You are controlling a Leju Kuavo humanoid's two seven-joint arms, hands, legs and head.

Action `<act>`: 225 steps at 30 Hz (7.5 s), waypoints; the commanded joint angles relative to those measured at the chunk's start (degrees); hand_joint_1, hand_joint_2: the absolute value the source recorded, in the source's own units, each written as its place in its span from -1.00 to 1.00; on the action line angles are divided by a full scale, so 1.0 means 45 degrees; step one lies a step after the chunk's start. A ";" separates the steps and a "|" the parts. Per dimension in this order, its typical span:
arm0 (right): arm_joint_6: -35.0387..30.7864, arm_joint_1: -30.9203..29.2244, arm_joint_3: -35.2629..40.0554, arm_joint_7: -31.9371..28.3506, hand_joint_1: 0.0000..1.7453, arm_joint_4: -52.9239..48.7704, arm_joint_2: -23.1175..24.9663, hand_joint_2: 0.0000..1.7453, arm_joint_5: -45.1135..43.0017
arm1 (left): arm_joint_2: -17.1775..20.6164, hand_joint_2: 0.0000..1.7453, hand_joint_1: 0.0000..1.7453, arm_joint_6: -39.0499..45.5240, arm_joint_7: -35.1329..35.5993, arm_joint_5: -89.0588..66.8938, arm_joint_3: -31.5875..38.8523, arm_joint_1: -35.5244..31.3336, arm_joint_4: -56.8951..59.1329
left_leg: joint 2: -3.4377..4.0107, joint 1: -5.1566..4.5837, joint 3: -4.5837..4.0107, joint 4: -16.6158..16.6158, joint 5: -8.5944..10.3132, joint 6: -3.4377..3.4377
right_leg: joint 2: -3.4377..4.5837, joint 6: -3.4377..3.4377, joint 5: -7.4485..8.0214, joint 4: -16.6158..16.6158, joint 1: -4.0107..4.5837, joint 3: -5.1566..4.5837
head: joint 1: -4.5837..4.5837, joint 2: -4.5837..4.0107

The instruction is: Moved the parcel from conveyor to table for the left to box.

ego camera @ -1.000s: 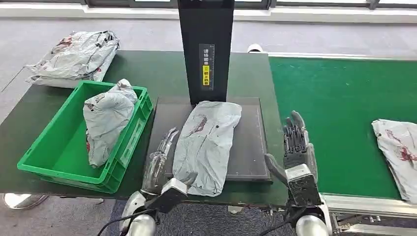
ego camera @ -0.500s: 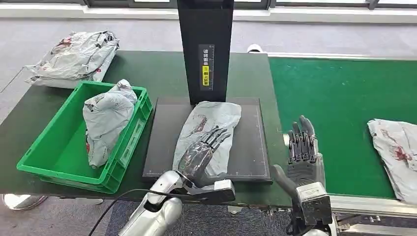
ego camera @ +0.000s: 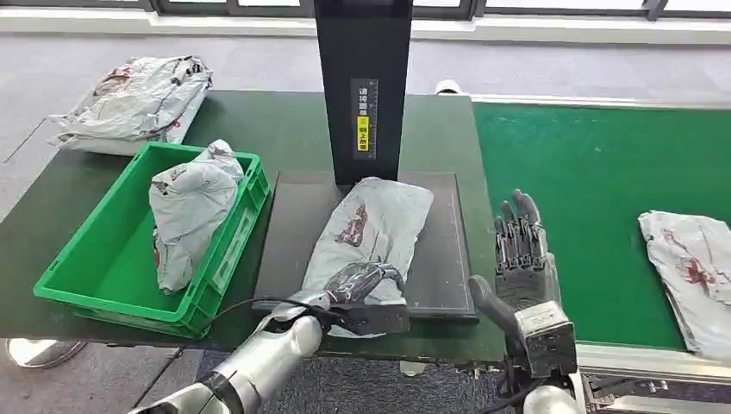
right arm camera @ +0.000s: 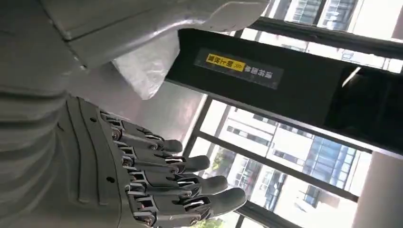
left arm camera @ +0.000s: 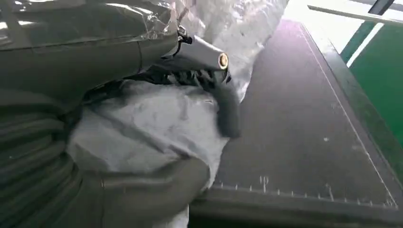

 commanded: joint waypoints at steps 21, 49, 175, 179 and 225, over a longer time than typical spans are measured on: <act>-0.0606 0.1413 -0.0439 0.0192 -1.00 -0.0867 0.0257 1.00 0.0535 | 0.2029 1.00 1.00 0.6379 0.1247 -0.1442 0.2726 0.2263 -1.1494 | 0.0097 0.0010 0.0093 -0.0015 -0.0054 -0.0037 | 0.0023 -0.0051 -0.0043 0.0000 0.0052 0.0051 | 0.0000 -0.0005; -0.0031 0.0450 -0.0262 0.0105 -1.00 0.0104 0.0050 1.00 0.0653 | 0.1066 1.00 -1.00 0.3621 0.2146 -0.6175 0.0208 -0.1045 -0.0935 | 0.0024 0.0022 0.0087 -0.0028 -0.0029 -0.0041 | -0.0021 -0.0049 -0.0029 -0.0026 0.0044 0.0051 | 0.0000 0.0000; -0.1150 0.2238 -0.0483 0.0213 -1.00 -0.0667 -0.0786 1.00 0.0762 | 0.2492 -1.00 -1.00 0.8262 0.2897 -0.4169 0.8185 0.1966 -0.7824 | 0.0052 0.0011 0.0602 -0.0264 -0.0236 -0.0275 | 0.0001 -0.0291 -0.0324 -0.0005 0.0081 0.0415 | 0.0000 -0.0005; -0.1286 0.2352 -0.0333 0.0060 -1.00 -0.0464 -0.0979 1.00 0.0669 | 0.2672 -1.00 -1.00 0.9236 0.2587 -0.2670 0.7681 0.2941 -1.0542 | 0.0061 0.0023 0.0562 -0.0258 -0.0230 -0.0264 | -0.0029 -0.0282 -0.0312 -0.0025 0.0094 0.0381 | 0.0000 0.0000; -0.0928 -0.8116 -0.5531 0.7286 -1.00 1.9178 -0.5021 1.00 1.1391 | 0.1003 1.00 -1.00 0.1117 -0.0856 0.8247 0.3582 0.6444 -0.9593 | 0.0083 -0.0021 0.0477 -0.0174 -0.0228 -0.0142 | 0.0028 -0.0183 -0.0256 -0.0028 0.0043 0.0338 | 0.0000 -0.0005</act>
